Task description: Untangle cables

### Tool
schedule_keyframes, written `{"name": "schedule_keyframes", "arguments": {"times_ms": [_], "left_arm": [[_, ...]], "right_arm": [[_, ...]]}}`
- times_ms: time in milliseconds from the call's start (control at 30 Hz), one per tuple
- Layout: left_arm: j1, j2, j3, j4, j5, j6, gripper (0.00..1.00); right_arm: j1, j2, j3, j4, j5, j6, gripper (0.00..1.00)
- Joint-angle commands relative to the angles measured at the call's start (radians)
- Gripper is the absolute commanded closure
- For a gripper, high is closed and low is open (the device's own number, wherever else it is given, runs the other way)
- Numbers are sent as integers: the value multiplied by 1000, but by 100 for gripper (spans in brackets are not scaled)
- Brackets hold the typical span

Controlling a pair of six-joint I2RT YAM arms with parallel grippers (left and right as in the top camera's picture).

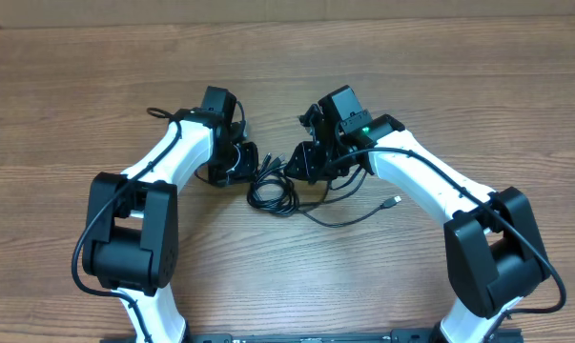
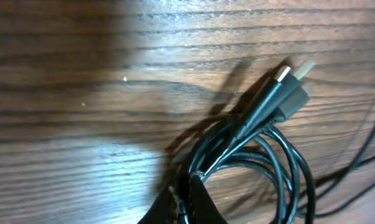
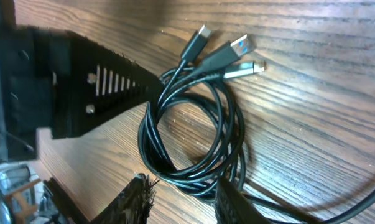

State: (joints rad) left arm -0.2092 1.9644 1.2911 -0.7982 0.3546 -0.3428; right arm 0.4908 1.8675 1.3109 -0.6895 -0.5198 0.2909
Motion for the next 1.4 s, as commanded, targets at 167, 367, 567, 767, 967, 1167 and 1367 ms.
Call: {"name": "schedule_keyframes", "arguments": {"times_ms": [167,367,567,767,967,1167,1367], "left_arm": [[117,10,-6,-3,273,-278,96],[175,10,-6,-18,410,-397,96],[178,10,-6,-17,424,-418,96],[178,10,-6,-1,424,-425,96],[178,10,-6,-2,440,-426,96],[178,10,-6,-2,517,-473,96],[178,10,-6,-3,571,-508,96]], "right_arm": [[0,-14,18,-42,2,-92,66],[32,-14,18,-34,-13,-144,66],[96,-14,18,-5,-11,-209,55],[186,-14,18,34,194,-323,40],[249,-12,18,41,458,-323,39],[280,-8,2,89,478,-360,14],[289,-8,-42,137,503,-378,7]]}}
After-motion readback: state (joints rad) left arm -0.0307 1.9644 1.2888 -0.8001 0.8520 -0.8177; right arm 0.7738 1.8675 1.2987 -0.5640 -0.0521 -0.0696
